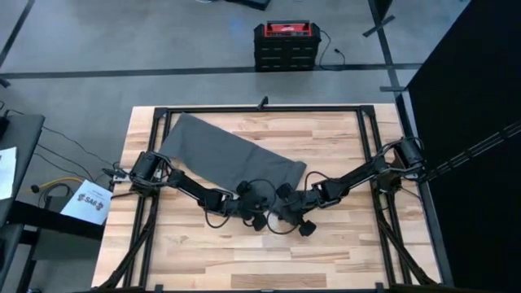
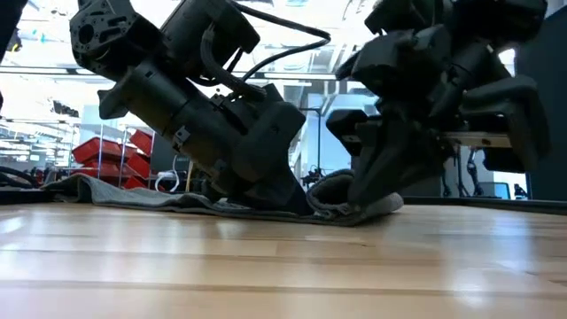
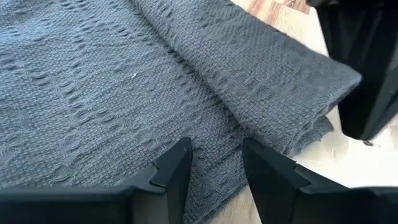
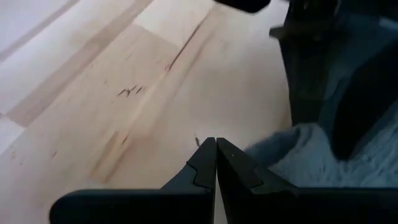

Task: Roll towel
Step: Roll the gray towel

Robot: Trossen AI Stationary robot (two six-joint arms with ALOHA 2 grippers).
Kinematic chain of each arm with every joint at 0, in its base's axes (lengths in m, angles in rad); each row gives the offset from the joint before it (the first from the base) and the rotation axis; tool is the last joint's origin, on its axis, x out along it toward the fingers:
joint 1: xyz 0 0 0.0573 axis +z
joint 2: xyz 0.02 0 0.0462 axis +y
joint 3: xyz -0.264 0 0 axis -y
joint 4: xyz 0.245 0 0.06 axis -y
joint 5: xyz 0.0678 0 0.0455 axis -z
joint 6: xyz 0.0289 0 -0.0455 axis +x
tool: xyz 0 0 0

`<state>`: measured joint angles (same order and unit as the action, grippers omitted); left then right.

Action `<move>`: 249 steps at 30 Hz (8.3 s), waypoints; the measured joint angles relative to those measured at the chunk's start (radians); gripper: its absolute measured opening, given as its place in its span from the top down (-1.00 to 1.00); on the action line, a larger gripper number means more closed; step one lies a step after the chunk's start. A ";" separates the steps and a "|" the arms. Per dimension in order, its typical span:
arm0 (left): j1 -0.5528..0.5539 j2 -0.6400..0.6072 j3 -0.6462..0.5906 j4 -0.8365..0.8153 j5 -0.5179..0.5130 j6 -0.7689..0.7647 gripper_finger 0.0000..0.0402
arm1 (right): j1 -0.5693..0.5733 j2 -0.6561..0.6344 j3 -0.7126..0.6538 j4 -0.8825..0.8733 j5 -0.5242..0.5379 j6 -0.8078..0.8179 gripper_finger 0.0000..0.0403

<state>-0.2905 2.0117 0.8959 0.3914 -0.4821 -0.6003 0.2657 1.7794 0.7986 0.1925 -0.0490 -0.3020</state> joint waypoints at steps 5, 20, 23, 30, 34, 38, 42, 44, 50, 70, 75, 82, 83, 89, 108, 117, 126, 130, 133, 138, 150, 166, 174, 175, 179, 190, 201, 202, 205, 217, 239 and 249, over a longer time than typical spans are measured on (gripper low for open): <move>0.000 0.000 -0.001 0.004 0.002 -0.003 0.34 | -0.016 0.000 0.011 -0.010 0.031 -0.031 1.00; 0.000 0.003 -0.002 0.019 -0.016 -0.041 0.34 | 0.010 -0.232 -0.008 -0.245 0.166 0.001 1.00; 0.000 0.003 -0.002 0.020 -0.017 -0.040 0.34 | 0.004 -0.245 -0.053 -0.278 0.168 0.043 1.00; 0.000 0.003 -0.003 0.018 -0.023 -0.046 0.34 | 0.003 -0.129 -0.064 -0.195 0.157 0.019 1.00; 0.000 0.003 -0.003 0.017 -0.033 -0.048 0.34 | -0.005 -0.107 -0.019 -0.140 0.156 -0.027 1.00; 0.000 0.004 -0.004 0.008 -0.076 -0.052 0.34 | -0.021 -0.105 -0.007 -0.115 0.157 -0.047 1.00; 0.000 0.005 -0.005 0.004 -0.123 -0.052 0.34 | -0.032 -0.094 -0.004 -0.090 0.156 -0.045 1.00; 0.001 0.005 -0.005 0.004 -0.133 -0.052 0.34 | -0.036 -0.081 -0.005 -0.087 0.152 -0.040 1.00; 0.003 0.007 -0.006 0.008 -0.174 -0.053 0.34 | -0.028 -0.022 0.006 -0.031 0.119 -0.038 1.00; 0.003 0.004 -0.003 -0.034 -0.184 -0.085 0.34 | -0.111 -0.023 0.001 -0.018 0.171 -0.018 1.00; 0.002 0.004 -0.004 -0.034 -0.183 -0.085 0.34 | -0.108 0.053 0.048 0.028 0.147 -0.020 1.00; 0.005 0.003 -0.004 -0.035 -0.181 -0.082 0.34 | -0.086 0.105 0.086 0.029 0.125 -0.021 1.00; 0.005 0.003 -0.004 -0.035 -0.182 -0.082 0.34 | -0.082 0.101 0.086 0.026 0.129 -0.022 1.00; 0.006 0.003 -0.003 -0.035 -0.182 -0.082 0.34 | -0.075 0.054 0.087 -0.011 0.163 -0.045 1.00; 0.005 0.003 -0.002 -0.062 -0.187 -0.086 0.34 | -0.117 0.064 0.091 -0.180 0.292 -0.056 1.00; -0.003 0.003 -0.003 -0.064 -0.193 -0.086 0.34 | -0.147 0.054 0.089 -0.212 0.365 -0.065 1.00; -0.005 0.003 -0.004 -0.065 -0.192 -0.078 0.34 | -0.157 0.027 0.085 -0.224 0.416 -0.064 1.00; -0.005 0.003 -0.004 -0.063 -0.189 -0.077 0.34 | -0.145 0.011 0.085 -0.202 0.420 -0.063 1.00; -0.005 0.003 -0.004 -0.058 -0.183 -0.074 0.34 | -0.136 -0.008 0.085 -0.192 0.419 -0.064 1.00; -0.006 0.003 -0.005 -0.032 -0.174 -0.048 0.34 | -0.111 -0.058 0.086 -0.160 0.393 -0.072 1.00; -0.003 0.003 -0.005 -0.017 -0.173 -0.016 0.34 | -0.143 0.041 0.086 -0.058 0.259 -0.079 1.00; -0.012 -0.043 -0.006 -0.022 -0.147 0.063 0.34 | -0.202 0.004 0.087 0.027 0.147 -0.127 1.00; -0.031 -0.185 -0.005 -0.124 -0.097 0.081 0.34 | -0.222 -0.014 0.087 -0.064 0.088 -0.236 1.00; -0.035 -0.209 -0.004 -0.153 -0.092 0.077 0.34 | -0.225 -0.014 0.087 -0.063 0.071 -0.249 1.00; -0.037 -0.279 -0.003 -0.353 -0.119 -0.001 0.34 | -0.239 -0.012 0.087 -0.049 -0.019 -0.298 1.00; -0.013 -0.158 -0.027 -0.510 -0.187 -0.218 0.34 | -0.295 0.061 0.116 -0.009 -0.160 -0.353 1.00; -0.051 -0.133 -0.048 -0.478 -0.204 -0.096 0.34 | -0.301 0.203 0.253 -0.081 -0.198 -0.419 1.00; -0.062 -0.133 -0.048 -0.485 -0.205 -0.081 0.34 | -0.302 0.206 0.257 -0.091 -0.205 -0.428 1.00; -0.094 -0.133 -0.048 -0.509 -0.206 -0.046 0.34 | -0.309 0.209 0.263 -0.108 -0.241 -0.447 1.00; -0.144 -0.178 -0.049 -0.636 -0.165 -0.029 0.34 | -0.300 0.236 0.264 -0.138 -0.415 -0.455 1.00; -0.196 -0.359 -0.052 -0.716 -0.175 -0.059 0.34 | -0.290 0.236 0.291 -0.198 -0.450 -0.429 1.00; -0.074 -0.319 -0.342 -0.207 -0.245 -0.062 0.34 | -0.286 0.236 0.292 -0.199 -0.443 -0.431 1.00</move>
<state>-0.3646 1.6926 0.5538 0.1841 -0.7266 -0.6622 -0.0201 2.0155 1.0904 -0.0070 -0.4921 -0.7335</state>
